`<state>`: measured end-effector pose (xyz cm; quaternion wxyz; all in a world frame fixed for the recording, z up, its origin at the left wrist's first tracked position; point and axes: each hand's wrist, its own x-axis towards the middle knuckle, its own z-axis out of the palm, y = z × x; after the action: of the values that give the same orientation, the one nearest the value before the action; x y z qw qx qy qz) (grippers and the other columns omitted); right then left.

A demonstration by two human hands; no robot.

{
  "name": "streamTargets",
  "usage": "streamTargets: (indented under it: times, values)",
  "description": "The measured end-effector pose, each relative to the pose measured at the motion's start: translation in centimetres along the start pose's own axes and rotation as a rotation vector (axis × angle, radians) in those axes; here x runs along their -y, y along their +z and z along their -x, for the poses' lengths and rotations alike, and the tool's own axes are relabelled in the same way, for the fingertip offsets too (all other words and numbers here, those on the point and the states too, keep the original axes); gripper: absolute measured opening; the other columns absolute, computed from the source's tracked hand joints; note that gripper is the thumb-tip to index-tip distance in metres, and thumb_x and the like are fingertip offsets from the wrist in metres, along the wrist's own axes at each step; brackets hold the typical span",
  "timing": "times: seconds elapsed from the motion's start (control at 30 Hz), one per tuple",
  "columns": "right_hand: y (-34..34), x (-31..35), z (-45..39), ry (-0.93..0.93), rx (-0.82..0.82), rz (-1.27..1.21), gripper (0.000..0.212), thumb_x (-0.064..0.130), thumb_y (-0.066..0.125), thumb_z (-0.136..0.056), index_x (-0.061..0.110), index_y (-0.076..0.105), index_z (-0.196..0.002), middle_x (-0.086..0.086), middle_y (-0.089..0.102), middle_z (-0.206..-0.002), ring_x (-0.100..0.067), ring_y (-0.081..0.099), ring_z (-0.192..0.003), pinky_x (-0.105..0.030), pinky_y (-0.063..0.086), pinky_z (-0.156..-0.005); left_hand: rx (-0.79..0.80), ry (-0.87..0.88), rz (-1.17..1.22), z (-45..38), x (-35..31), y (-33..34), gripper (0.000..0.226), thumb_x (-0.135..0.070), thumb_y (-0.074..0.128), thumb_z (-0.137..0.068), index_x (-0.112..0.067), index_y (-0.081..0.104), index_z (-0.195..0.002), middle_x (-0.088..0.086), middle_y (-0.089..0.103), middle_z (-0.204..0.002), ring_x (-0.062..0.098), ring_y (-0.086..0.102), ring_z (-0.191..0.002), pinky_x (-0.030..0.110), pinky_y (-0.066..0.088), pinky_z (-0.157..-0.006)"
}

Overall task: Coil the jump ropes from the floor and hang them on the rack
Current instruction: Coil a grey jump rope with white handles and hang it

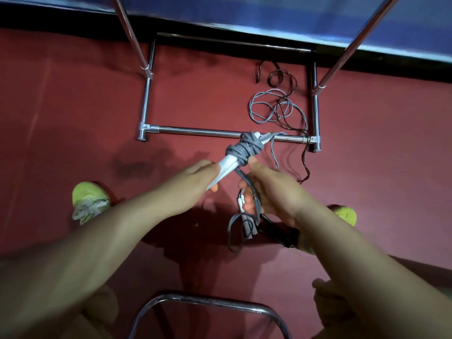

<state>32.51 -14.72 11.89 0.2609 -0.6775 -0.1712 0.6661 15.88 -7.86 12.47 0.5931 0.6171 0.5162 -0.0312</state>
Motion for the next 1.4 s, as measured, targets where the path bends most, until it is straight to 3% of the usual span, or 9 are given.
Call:
streamTargets:
  times: [0.17, 0.47, 0.57, 0.63, 0.77, 0.93, 1.13, 1.3, 1.4]
  values:
    - [0.1, 0.2, 0.1, -0.032, 0.031, -0.059, 0.051, 0.055, 0.046, -0.091, 0.007, 0.062, -0.092, -0.003, 0.058, -0.060, -0.013, 0.049, -0.042, -0.022, 0.041, -0.042, -0.043, 0.011, -0.061, -0.3, -0.2, 0.0, 0.011, -0.038, 0.048, -0.095, -0.033, 0.052, -0.104, 0.000, 0.065, -0.103, 0.022, 0.060, -0.097, 0.030, 0.044, -0.084]
    - [0.2, 0.4, 0.4, -0.288, 0.042, -0.004, 0.051, 0.038, 0.048, -0.097, -0.012, 0.055, -0.088, -0.003, 0.047, -0.053, -0.016, 0.035, -0.040, -0.030, 0.032, -0.049, 0.026, -0.028, 0.178, -0.5, -0.1, -0.6, 0.047, -0.035, 0.068, -0.056, -0.028, 0.056, -0.101, -0.008, 0.062, -0.092, 0.011, 0.060, -0.082, 0.027, 0.044, -0.073]
    - [0.0, 0.3, 0.4, -0.378, 0.005, 0.060, 0.056, 0.047, 0.048, -0.092, -0.008, 0.053, -0.082, -0.003, 0.045, -0.053, -0.016, 0.037, -0.042, -0.027, 0.033, -0.046, 0.168, -0.094, 0.342, 0.0, -0.7, -0.8, 0.048, -0.022, 0.078, -0.054, -0.016, 0.061, -0.099, -0.001, 0.065, -0.077, 0.014, 0.064, -0.068, 0.033, 0.048, -0.072]
    - [0.0, 0.3, 0.5, -0.427, 0.029, 0.021, 0.047, 0.046, 0.043, -0.091, 0.003, 0.049, -0.071, -0.003, 0.043, -0.053, -0.016, 0.036, -0.043, -0.024, 0.033, -0.043, 0.300, -0.194, 0.498, 0.3, -1.3, -0.9, 0.043, -0.041, 0.064, -0.061, -0.012, 0.065, -0.093, 0.004, 0.069, -0.074, 0.017, 0.067, -0.064, 0.037, 0.051, -0.074]
    - [-0.4, 0.2, 0.7, -0.544, 0.232, -0.147, 0.066, 0.047, 0.055, -0.085, -0.018, 0.044, -0.080, -0.009, 0.036, -0.058, -0.016, 0.036, -0.048, -0.027, 0.031, -0.050, 0.621, -0.329, 0.735, 0.7, -1.2, -1.5, 0.081, -0.073, 0.030, -0.074, -0.005, 0.074, -0.076, 0.020, 0.069, -0.077, 0.032, 0.068, -0.069, 0.043, 0.054, -0.071]
    - [-0.5, 0.0, 0.8, -0.590, 0.355, -0.197, 0.054, 0.050, 0.066, -0.073, 0.000, 0.049, -0.085, 0.001, 0.040, -0.059, -0.011, 0.036, -0.054, -0.028, 0.031, -0.056, 1.007, -0.248, 0.905, 1.2, -0.1, -0.4, 0.081, -0.076, 0.027, -0.078, -0.007, 0.067, -0.091, 0.007, 0.063, -0.065, 0.021, 0.061, -0.056, 0.032, 0.054, -0.059]
    - [-0.2, 0.2, 1.0, -0.461, 0.076, 0.105, 0.035, 0.045, 0.038, -0.086, 0.011, 0.049, -0.086, 0.003, 0.046, -0.072, -0.013, 0.042, -0.068, -0.022, 0.034, -0.059, 0.599, -0.311, 0.713, 1.0, -1.2, -0.1, 0.072, -0.078, 0.022, -0.074, -0.013, 0.053, -0.066, 0.000, 0.037, -0.050, 0.014, 0.032, -0.039, 0.024, 0.036, -0.048]
    - [0.0, 0.3, 1.2, -0.491, -0.013, 0.311, 0.034, 0.047, 0.030, -0.089, 0.021, 0.039, -0.069, 0.018, 0.042, -0.052, -0.002, 0.034, -0.050, -0.018, 0.027, -0.054, 0.314, -0.203, 0.538, 0.9, -1.4, 0.7, 0.069, -0.072, 0.020, -0.083, -0.012, 0.051, -0.066, 0.004, 0.038, -0.047, 0.015, 0.031, -0.035, 0.024, 0.034, -0.047]
    - [-0.1, 0.7, 1.4, -0.450, -0.026, 0.281, 0.032, 0.044, 0.033, -0.092, 0.020, 0.042, -0.072, 0.014, 0.045, -0.062, -0.001, 0.035, -0.050, -0.016, 0.031, -0.052, 0.187, -0.119, 0.410, 0.5, -1.3, 0.7, 0.067, -0.070, 0.022, -0.080, -0.011, 0.052, -0.069, 0.004, 0.043, -0.048, 0.014, 0.035, -0.035, 0.026, 0.036, -0.048]
